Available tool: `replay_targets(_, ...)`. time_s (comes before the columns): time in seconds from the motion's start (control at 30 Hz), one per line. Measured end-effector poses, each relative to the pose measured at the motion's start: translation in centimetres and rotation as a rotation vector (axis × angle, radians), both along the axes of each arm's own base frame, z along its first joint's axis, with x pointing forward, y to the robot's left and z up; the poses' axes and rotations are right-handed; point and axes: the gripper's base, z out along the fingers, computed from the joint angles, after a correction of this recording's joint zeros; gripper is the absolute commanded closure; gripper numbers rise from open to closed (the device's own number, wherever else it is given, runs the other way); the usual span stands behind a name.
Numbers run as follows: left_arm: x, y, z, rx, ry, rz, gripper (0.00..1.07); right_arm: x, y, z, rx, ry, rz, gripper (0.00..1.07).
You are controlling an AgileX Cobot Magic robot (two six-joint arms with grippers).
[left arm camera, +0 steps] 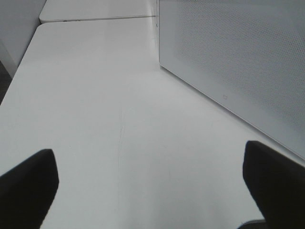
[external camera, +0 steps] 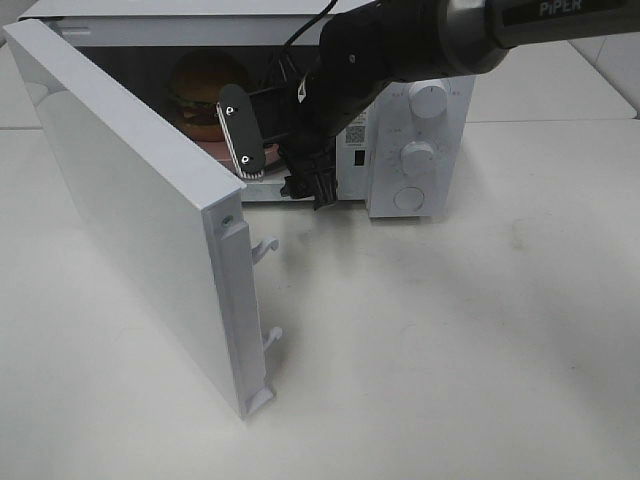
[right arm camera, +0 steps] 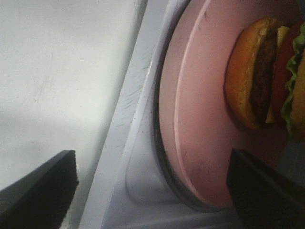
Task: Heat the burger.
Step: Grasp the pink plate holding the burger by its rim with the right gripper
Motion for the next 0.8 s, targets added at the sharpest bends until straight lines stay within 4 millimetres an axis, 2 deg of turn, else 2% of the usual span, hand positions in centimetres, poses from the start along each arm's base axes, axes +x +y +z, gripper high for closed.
replay_targets(0.13,0.0,0.0,0.0,0.0,0.0,0.0,0.09,1.3,0.8,-0.9,-0.009,0.008,-0.01,0.26)
replay_targets(0.23,0.0,0.0,0.0,0.0,0.0,0.0,0.09,1.5,0.9,-1.2,-0.014,0.014,-0.011,0.26)
replay_targets(0.3,0.0,0.0,0.0,0.0,0.0,0.0,0.09,2.2,1.4,-2.1,-0.027,0.032,-0.014,0.27)
replay_targets(0.8,0.0,0.0,0.0,0.0,0.0,0.0,0.09,4.6,2.1,-3.6,-0.01,0.049,-0.044,0.29)
